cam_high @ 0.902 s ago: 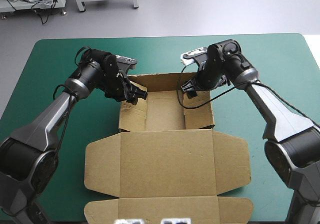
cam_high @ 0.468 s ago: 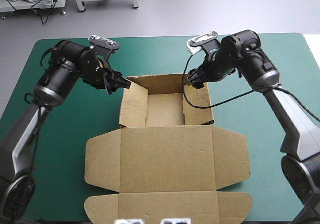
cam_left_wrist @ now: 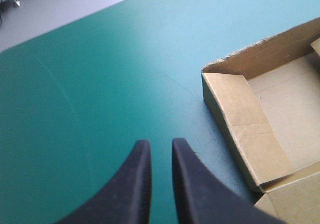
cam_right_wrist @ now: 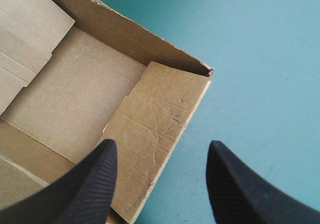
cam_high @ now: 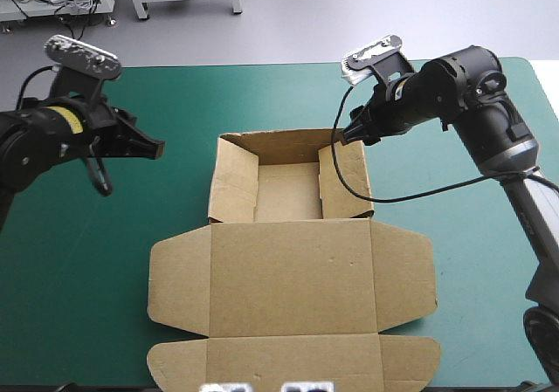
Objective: Fold the box
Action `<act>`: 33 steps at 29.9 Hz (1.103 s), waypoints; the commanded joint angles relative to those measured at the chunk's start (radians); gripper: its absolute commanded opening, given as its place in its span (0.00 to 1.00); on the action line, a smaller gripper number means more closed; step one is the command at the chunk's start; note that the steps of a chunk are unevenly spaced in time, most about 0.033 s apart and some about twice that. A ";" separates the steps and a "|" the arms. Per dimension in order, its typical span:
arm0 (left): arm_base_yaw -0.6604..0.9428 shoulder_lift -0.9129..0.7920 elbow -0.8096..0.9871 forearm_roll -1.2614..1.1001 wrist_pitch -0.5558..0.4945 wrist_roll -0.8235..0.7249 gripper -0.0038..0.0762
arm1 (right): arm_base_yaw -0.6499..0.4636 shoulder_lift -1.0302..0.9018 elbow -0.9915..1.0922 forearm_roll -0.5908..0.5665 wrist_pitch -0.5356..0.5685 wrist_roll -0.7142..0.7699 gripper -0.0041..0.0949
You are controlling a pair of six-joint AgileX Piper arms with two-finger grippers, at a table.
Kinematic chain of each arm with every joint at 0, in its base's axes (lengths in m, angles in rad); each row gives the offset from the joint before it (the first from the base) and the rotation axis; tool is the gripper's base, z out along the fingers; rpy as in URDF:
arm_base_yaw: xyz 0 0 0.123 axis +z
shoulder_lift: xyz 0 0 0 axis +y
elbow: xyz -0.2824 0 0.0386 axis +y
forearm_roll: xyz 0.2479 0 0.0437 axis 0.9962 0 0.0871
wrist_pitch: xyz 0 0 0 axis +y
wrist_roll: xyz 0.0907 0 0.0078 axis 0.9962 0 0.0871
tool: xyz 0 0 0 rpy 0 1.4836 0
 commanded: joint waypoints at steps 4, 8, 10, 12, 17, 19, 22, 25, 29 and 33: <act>0.000 -0.185 0.108 0.052 0.043 0.075 0.04 | -0.002 -0.035 -0.025 0.005 0.005 -0.010 0.39; 0.000 -0.307 0.259 0.053 0.043 0.066 0.04 | -0.002 -0.008 -0.021 0.001 0.005 -0.010 0.39; 0.000 -0.359 0.345 0.053 0.043 0.045 0.04 | -0.002 0.005 -0.018 0.001 0.005 -0.010 0.39; 0.000 -0.414 0.441 0.063 0.043 0.027 0.04 | -0.002 0.025 -0.015 0.001 0.005 -0.010 0.41; 0.000 -0.515 0.620 0.132 0.043 -0.044 0.04 | -0.002 0.079 0.019 -0.015 0.005 -0.032 0.52; 0.000 -0.544 0.659 0.146 0.043 -0.068 0.04 | -0.002 0.103 0.041 -0.017 0.005 -0.041 0.60; 0.000 -0.569 0.671 0.144 0.043 -0.090 0.04 | -0.002 0.137 0.068 -0.026 0.005 -0.044 0.69; 0.000 -0.583 0.671 0.144 0.043 -0.105 0.04 | -0.002 0.173 0.081 -0.026 0.005 -0.032 0.71; 0.000 -0.585 0.671 0.141 0.043 -0.105 0.04 | -0.002 0.218 0.081 -0.001 0.005 -0.024 0.71; 0.000 -0.585 0.671 0.141 0.043 -0.105 0.04 | -0.004 0.261 0.081 -0.005 0.005 -0.024 0.71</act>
